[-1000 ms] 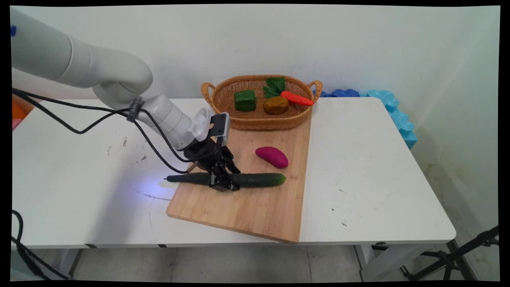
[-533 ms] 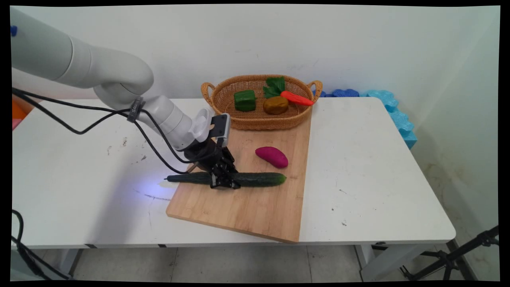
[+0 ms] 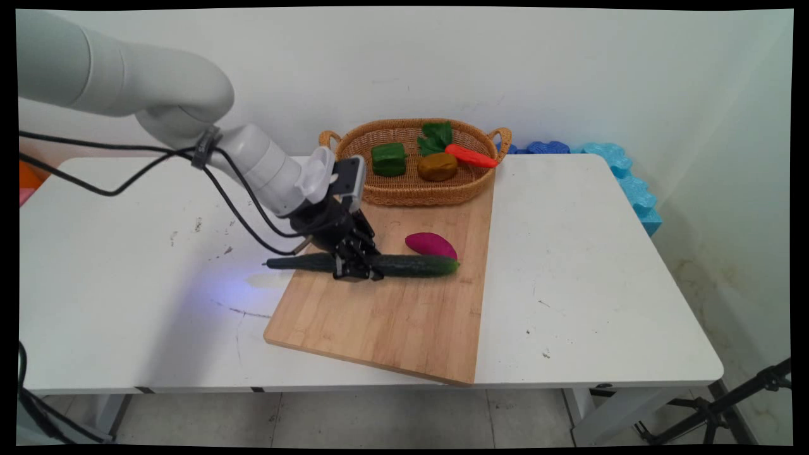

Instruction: Place the picked object in the vegetable basket

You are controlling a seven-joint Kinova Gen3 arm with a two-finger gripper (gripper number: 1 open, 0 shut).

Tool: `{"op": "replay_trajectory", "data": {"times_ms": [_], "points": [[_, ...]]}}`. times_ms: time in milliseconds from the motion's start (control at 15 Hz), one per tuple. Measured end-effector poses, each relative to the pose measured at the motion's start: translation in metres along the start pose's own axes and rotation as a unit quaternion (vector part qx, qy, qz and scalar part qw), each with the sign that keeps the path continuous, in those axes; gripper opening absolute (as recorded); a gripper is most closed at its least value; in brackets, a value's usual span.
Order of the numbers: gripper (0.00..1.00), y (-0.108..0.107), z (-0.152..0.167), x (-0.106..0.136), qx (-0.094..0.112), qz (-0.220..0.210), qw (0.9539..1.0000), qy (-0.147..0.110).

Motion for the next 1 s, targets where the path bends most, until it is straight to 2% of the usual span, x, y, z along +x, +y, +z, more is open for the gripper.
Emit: {"op": "replay_trajectory", "data": {"times_ms": [467,1000], "points": [[0.00,-0.021,-0.030,0.025,0.022,0.008,0.9997,0.005],[0.00,-0.080,-0.059,0.057,0.083,0.008,0.9965,0.008]]}}
